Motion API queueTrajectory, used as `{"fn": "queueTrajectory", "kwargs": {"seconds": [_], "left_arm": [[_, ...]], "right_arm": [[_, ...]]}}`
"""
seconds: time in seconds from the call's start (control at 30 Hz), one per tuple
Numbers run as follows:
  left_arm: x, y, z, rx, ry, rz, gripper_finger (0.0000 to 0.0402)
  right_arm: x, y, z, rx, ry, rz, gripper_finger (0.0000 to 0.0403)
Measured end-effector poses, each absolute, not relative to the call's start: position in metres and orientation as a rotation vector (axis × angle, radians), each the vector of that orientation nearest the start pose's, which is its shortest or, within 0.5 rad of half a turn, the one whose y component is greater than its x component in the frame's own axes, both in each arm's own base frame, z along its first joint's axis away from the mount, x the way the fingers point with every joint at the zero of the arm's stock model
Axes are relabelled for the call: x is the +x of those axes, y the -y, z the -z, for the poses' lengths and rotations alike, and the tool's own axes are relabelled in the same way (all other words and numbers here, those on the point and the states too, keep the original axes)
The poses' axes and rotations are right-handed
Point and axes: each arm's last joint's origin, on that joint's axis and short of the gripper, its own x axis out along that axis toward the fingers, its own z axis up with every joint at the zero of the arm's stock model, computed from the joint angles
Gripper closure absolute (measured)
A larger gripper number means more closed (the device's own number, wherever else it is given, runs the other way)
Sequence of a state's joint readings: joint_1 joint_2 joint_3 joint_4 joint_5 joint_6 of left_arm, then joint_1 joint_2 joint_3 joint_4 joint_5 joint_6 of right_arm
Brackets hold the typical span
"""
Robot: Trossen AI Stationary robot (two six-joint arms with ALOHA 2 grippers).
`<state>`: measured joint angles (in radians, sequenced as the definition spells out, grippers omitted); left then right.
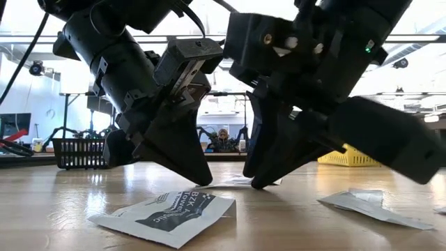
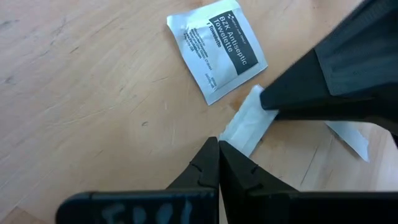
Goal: Pick & Place First Aid Supplies
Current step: Put the green bandage into the black bin
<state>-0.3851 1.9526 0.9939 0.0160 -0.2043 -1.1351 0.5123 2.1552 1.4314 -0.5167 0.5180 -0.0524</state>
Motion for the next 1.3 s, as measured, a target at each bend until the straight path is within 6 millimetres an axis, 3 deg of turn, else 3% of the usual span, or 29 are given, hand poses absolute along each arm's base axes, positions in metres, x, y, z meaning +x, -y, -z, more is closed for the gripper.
{"fn": "queueTrajectory", "kwargs": {"seconds": [0.5,0.77,1.3], "left_arm": [[0.340,0.131,-0.105,-0.777,-0.870,-0.355,0.0399],[0.342,0.131,-0.106,-0.749,-0.848,-0.327,0.0399],[0.336,0.128,-0.136,-0.601,-0.812,-0.266,0.0399]], "right_arm": [[0.372,-0.189,-0.116,-0.661,-1.091,0.024,0.0391],[0.370,-0.189,-0.117,-0.654,-1.116,0.035,0.0394],[0.365,-0.206,-0.134,-0.651,-1.142,0.024,0.0395]]}}
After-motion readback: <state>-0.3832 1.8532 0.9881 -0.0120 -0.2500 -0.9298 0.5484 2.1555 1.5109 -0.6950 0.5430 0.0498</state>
